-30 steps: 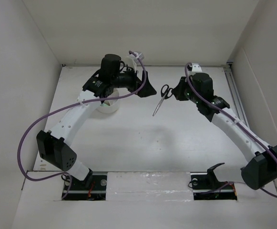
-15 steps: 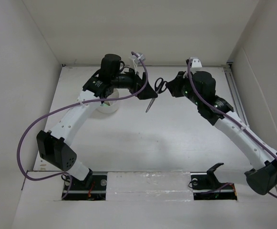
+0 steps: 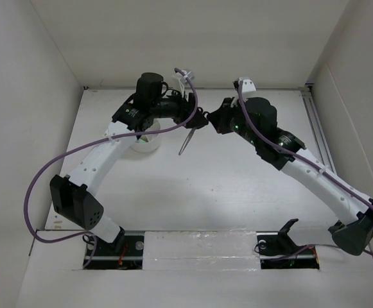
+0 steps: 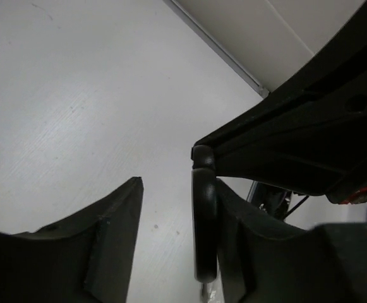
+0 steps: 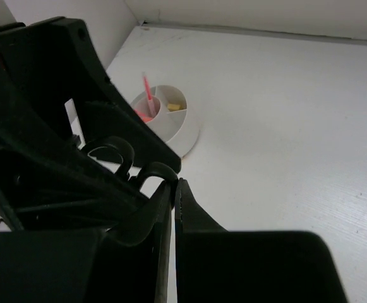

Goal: Sort the stationery into containers
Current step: Place the scissors in the storage box.

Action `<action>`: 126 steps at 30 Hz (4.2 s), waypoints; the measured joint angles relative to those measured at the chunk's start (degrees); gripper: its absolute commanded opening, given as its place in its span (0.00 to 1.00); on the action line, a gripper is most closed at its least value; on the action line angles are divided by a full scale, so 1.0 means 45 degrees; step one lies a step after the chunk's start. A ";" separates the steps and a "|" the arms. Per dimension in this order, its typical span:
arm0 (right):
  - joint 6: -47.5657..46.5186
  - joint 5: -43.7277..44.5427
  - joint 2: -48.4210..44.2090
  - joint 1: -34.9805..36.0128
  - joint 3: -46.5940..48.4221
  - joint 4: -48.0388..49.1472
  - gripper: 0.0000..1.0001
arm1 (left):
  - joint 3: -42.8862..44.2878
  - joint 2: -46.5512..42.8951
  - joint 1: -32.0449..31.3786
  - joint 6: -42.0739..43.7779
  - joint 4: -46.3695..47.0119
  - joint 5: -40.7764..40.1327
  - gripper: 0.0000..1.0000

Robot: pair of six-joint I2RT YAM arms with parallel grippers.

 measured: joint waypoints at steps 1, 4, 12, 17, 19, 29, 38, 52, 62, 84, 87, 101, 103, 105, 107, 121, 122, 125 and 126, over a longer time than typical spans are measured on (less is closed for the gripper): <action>-0.0005 0.0117 0.0015 0.0063 0.0000 -0.0019 0.00 | 0.0000 0.0000 0.0000 -0.0063 -0.0019 -0.0063 0.28; 0.0015 0.0369 0.0165 0.0131 0.0000 -0.0049 0.00 | 0.0024 0.0000 -0.0180 -0.0151 0.0024 -0.0039 0.00; 0.0146 0.0772 0.0189 0.0204 -0.0005 -0.0068 0.66 | 0.0024 0.0000 -0.0296 -0.0262 0.0010 -0.0544 0.00; 0.0015 0.1297 -0.0850 -0.0151 -0.0452 -0.0063 0.99 | -0.0136 -0.0010 -0.0073 -0.0418 -0.0063 -0.3308 0.00; 0.0039 0.1467 -0.1613 -0.0495 -0.0903 -0.0087 0.99 | -0.0214 -0.0029 -0.0005 -0.0593 0.0151 -0.4639 0.00; 0.0039 0.1141 -0.4240 -0.1982 -0.4206 -0.0053 0.99 | -0.1909 -0.1253 0.0568 -0.1967 0.2827 -1.1370 0.00; 0.0185 0.0199 -0.4784 -0.1875 -0.5853 -0.0107 0.99 | -0.4177 -0.1506 0.1350 -0.1064 0.7359 -1.4416 0.00; 0.0321 -0.0495 -0.4833 -0.0894 -0.6339 0.0233 0.99 | -0.5795 -0.0311 0.2055 0.0199 1.0904 -1.4484 0.00; 0.0291 -0.0651 -0.4915 -0.0539 -0.6586 0.0233 0.99 | -0.6227 0.0165 0.2055 0.0947 1.2395 -1.3469 0.00; 0.0272 -0.0845 -0.5741 -0.0330 -0.6999 0.0214 0.99 | -0.8315 0.0971 0.2055 0.2050 1.5276 -1.2915 0.00; 0.0272 -0.0874 -0.5887 -0.0277 -0.7033 0.0199 0.99 | -0.8398 0.1088 0.2055 0.2225 1.5591 -1.2871 0.00; 0.0160 -0.0879 -0.6169 -0.0126 -0.7062 0.0170 0.99 | -0.9068 0.1185 0.2055 0.2710 1.6208 -1.2789 0.00; 0.0141 -0.0879 -0.6169 -0.0126 -0.7062 0.0175 0.99 | -0.9083 0.1239 0.2021 0.2812 1.6300 -1.2803 0.00; 0.0131 -0.0879 -0.6169 -0.0126 -0.7062 0.0165 0.99 | -0.9102 0.1345 0.1991 0.2900 1.6422 -1.2842 0.00; 0.0131 -0.0879 -0.6173 -0.0126 -0.7062 0.0165 0.99 | -0.9112 0.1496 0.1943 0.2992 1.6475 -1.2881 0.00; 0.0029 -0.0874 -0.6295 -0.0126 -0.7067 0.0146 0.99 | -0.9418 0.1778 0.1574 0.3453 1.6606 -1.3231 0.00; 0.0029 -0.0874 -0.6295 -0.0126 -0.7067 0.0146 0.99 | -0.9462 0.1778 0.1574 0.3468 1.6640 -1.3270 0.00; 0.0029 -0.0874 -0.6295 -0.0126 -0.7067 0.0151 0.99 | -0.9627 0.1778 0.1579 0.3526 1.6757 -1.3328 0.00; 0.0029 -0.0874 -0.6295 -0.0126 -0.7067 0.0151 0.99 | -0.9675 0.1778 0.1574 0.3536 1.6762 -1.3357 0.00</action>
